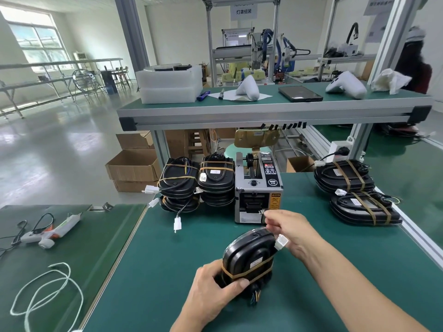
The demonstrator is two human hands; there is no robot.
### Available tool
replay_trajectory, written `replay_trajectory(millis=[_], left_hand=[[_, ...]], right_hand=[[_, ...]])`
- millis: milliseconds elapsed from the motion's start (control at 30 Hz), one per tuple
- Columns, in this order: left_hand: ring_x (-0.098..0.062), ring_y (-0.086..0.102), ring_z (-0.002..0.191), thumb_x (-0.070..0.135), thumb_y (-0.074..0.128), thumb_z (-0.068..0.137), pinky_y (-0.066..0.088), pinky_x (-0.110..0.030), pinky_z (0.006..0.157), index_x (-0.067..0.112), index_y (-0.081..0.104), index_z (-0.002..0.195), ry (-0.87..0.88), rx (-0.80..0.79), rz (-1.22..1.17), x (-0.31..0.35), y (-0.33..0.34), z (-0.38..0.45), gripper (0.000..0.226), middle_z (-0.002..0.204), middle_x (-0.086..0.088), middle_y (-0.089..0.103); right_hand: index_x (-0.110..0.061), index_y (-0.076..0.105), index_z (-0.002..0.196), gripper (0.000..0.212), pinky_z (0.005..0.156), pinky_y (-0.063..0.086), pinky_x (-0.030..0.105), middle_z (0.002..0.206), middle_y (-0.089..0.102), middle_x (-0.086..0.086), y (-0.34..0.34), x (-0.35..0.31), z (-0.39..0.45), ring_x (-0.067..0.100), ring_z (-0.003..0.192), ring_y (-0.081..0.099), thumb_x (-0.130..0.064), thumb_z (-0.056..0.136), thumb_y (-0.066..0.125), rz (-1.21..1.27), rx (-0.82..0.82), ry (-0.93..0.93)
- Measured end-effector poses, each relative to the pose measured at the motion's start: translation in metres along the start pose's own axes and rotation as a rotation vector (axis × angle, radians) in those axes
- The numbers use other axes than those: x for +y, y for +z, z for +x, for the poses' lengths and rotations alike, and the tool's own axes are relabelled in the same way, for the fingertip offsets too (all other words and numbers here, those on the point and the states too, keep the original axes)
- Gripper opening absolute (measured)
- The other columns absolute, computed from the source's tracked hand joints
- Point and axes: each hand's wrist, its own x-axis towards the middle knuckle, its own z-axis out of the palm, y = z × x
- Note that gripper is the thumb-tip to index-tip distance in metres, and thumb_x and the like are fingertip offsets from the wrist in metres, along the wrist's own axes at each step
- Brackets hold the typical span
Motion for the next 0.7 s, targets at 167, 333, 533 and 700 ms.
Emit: replay_trajectory(millis=[167, 333, 533, 700], left_hand=[[-0.001, 0.067, 0.079, 0.065, 0.081, 0.08, 0.054, -0.026, 0.075, 0.039, 0.078, 0.096, 0.005, -0.002, 0.021, -0.001, 0.001, -0.001, 0.031, 0.086, 0.012, 0.078], [0.001, 0.065, 0.076, 0.073, 0.078, 0.08, 0.052, -0.019, 0.071, 0.044, 0.077, 0.096, 0.011, 0.002, 0.022, 0.0, 0.001, -0.002, 0.032, 0.085, 0.013, 0.077], [0.001, 0.064, 0.075, 0.076, 0.076, 0.079, 0.05, -0.017, 0.069, 0.046, 0.077, 0.094, 0.02, 0.005, 0.02, 0.002, 0.001, -0.002, 0.033, 0.083, 0.014, 0.076], [-0.001, 0.063, 0.074, 0.075, 0.078, 0.079, 0.052, -0.025, 0.07, 0.041, 0.077, 0.094, 0.017, 0.001, 0.018, -0.001, 0.001, -0.001, 0.037, 0.083, 0.01, 0.076]], right_hand=[[-0.02, 0.078, 0.081, 0.005, 0.087, 0.046, 0.036, 0.089, 0.076, 0.002, -0.018, -0.018, -0.067, 0.014, 0.089, 0.068, -0.019, 0.086, 0.079, -0.036, -0.166, -0.18], [-0.015, 0.079, 0.083, 0.007, 0.089, 0.05, 0.027, 0.099, 0.08, 0.005, -0.013, -0.021, -0.106, 0.011, 0.09, 0.07, -0.02, 0.088, 0.081, -0.158, -0.214, -0.301], [-0.02, 0.08, 0.078, 0.009, 0.075, 0.048, 0.01, 0.1, 0.079, -0.013, -0.006, -0.01, -0.109, -0.001, 0.089, 0.072, -0.02, 0.087, 0.081, -0.192, -0.148, -0.349], [-0.022, 0.079, 0.076, 0.009, 0.086, 0.047, 0.021, 0.103, 0.076, -0.021, -0.004, -0.004, -0.108, -0.001, 0.095, 0.072, -0.023, 0.085, 0.081, -0.233, -0.114, -0.367]])
